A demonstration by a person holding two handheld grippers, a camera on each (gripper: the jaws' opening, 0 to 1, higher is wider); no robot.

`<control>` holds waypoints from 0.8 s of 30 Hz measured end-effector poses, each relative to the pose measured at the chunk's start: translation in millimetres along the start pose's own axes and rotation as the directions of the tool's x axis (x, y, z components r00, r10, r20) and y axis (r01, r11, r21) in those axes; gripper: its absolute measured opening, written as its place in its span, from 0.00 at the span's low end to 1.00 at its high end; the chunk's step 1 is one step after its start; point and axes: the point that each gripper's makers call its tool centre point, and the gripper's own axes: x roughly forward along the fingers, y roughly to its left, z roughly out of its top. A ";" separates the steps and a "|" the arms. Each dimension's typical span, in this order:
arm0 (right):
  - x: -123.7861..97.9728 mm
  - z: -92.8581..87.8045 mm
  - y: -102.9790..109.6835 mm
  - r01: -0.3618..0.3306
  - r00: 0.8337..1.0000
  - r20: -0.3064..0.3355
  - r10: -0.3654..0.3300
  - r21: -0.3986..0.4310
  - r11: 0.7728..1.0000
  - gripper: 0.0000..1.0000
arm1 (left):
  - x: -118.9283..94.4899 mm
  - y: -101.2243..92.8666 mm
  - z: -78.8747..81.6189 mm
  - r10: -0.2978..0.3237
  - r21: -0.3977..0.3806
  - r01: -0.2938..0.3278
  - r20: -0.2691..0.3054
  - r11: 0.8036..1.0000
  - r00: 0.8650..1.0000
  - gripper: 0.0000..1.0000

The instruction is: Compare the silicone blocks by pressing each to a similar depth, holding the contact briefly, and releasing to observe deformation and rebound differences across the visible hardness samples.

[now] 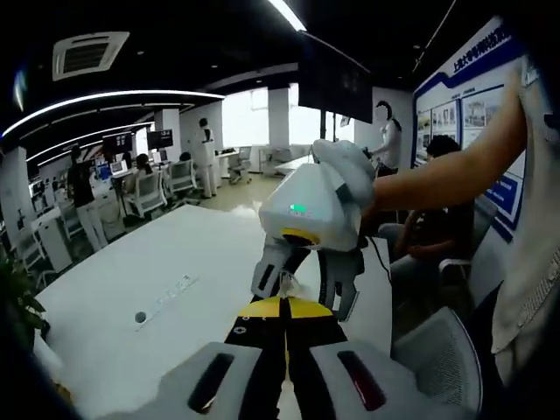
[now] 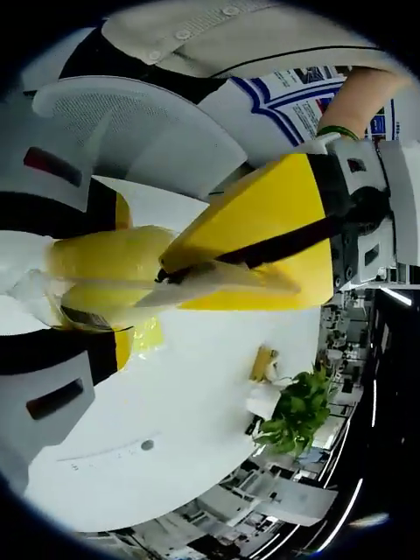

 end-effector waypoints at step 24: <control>0.1 0.3 6.5 0.001 0.999 -0.054 0.000 0.013 1.000 0.10 | -6.0 0.4 -0.4 -0.015 0.041 0.015 -0.008 0.999 1.000 0.00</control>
